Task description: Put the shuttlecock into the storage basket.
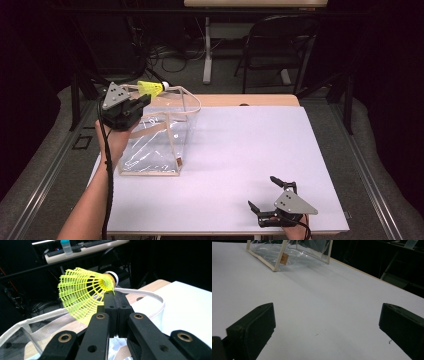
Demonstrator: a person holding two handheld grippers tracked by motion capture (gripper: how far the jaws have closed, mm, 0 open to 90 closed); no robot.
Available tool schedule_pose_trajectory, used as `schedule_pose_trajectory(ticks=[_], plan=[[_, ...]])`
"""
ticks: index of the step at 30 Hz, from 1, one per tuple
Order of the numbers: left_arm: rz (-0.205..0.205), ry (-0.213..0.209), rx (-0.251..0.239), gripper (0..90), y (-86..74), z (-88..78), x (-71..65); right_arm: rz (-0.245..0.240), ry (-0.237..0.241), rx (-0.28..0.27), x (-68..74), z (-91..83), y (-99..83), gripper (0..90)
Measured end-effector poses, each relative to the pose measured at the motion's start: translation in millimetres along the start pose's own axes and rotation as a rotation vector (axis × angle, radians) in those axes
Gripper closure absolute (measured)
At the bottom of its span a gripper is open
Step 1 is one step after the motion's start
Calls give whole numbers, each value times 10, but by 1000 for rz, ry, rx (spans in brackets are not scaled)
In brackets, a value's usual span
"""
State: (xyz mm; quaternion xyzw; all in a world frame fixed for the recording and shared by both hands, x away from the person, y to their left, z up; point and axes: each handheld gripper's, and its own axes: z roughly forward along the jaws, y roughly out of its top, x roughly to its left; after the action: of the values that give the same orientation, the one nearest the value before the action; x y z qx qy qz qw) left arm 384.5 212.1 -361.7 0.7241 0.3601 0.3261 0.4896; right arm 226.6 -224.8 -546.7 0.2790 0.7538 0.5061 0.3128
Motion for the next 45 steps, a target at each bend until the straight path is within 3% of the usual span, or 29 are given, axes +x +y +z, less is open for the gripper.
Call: schedule_pose_trajectory(ticks=[34, 45], plan=[[1, -17, 145, 898, -65, 183, 142, 1, -1, 0, -3, 4, -2, 3], [-17, -21, 178, 898, -126, 266, 184, -1, -1, 1, -3, 0, -1, 3]])
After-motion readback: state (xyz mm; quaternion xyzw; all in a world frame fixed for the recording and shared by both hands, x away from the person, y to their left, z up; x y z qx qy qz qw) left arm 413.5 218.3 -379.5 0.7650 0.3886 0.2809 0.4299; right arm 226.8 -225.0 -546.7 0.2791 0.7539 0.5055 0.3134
